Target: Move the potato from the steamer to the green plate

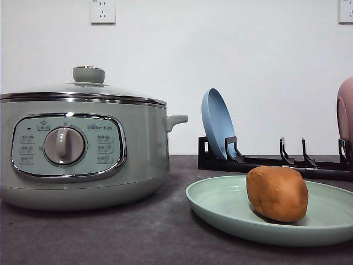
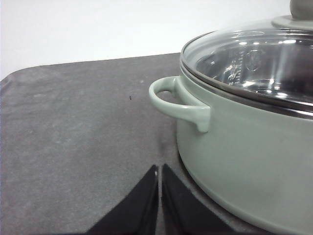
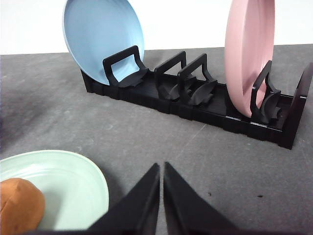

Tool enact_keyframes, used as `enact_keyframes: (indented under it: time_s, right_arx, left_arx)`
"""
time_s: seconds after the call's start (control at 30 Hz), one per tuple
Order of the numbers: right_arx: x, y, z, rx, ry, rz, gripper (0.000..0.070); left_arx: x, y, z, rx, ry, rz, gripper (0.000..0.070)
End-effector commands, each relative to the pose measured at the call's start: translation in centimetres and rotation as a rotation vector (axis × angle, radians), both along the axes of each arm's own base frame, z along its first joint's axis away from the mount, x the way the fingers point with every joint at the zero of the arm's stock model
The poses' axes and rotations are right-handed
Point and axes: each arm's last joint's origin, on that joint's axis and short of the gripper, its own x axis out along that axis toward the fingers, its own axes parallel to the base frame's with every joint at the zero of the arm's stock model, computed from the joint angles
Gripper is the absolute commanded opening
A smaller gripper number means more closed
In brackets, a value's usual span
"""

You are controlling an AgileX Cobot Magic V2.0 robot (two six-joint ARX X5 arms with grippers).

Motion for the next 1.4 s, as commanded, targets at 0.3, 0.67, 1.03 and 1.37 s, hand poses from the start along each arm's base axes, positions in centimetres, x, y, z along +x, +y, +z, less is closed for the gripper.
enact_keyframes:
  time_s: [0.3, 0.67, 1.03, 1.37]
  right_arx:
    - [0.02, 0.01, -0.12, -0.005, -0.001, 0.001, 0.0]
    - [0.02, 0.01, -0.12, -0.005, -0.001, 0.001, 0.0]
    - [0.02, 0.01, -0.12, -0.005, -0.001, 0.001, 0.0]
    - [0.02, 0.01, -0.12, -0.005, -0.001, 0.001, 0.0]
  left_arx:
    - [0.08, 0.04, -0.77, -0.005, 0.028, 0.005, 0.0003]
    - [0.08, 0.04, -0.77, -0.005, 0.028, 0.005, 0.0003]
    - [0.08, 0.04, -0.77, -0.005, 0.028, 0.005, 0.0003]
    - [0.08, 0.04, -0.77, -0.005, 0.028, 0.005, 0.0003]
